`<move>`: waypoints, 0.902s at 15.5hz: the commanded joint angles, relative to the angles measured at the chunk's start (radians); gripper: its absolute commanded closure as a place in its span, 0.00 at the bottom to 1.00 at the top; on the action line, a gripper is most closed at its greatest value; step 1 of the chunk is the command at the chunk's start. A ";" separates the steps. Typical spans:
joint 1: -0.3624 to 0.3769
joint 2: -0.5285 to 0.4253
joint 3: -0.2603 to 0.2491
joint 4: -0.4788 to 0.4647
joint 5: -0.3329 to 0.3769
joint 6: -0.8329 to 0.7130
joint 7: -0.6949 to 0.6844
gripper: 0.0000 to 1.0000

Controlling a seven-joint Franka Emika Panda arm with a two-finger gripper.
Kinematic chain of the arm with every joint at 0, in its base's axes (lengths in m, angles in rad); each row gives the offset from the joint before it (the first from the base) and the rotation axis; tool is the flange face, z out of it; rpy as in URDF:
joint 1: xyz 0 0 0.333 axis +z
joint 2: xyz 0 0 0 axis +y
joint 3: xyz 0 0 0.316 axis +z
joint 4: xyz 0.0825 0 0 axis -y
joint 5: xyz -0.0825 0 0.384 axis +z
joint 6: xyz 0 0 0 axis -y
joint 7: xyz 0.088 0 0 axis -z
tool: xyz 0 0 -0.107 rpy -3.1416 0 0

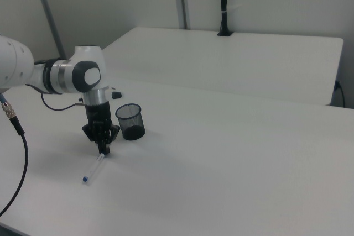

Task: Insert the marker
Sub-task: 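Lower the gripper and close it around the marker's body, then lift the marker and carry it above the black mesh cup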

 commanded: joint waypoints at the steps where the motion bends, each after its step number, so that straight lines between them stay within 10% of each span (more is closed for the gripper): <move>1: -0.030 -0.002 -0.012 0.148 0.024 -0.203 -0.097 0.98; 6: -0.054 -0.095 -0.022 0.270 0.123 -0.296 -0.121 0.98; 14: -0.129 -0.160 -0.023 0.265 0.113 0.078 -0.010 0.98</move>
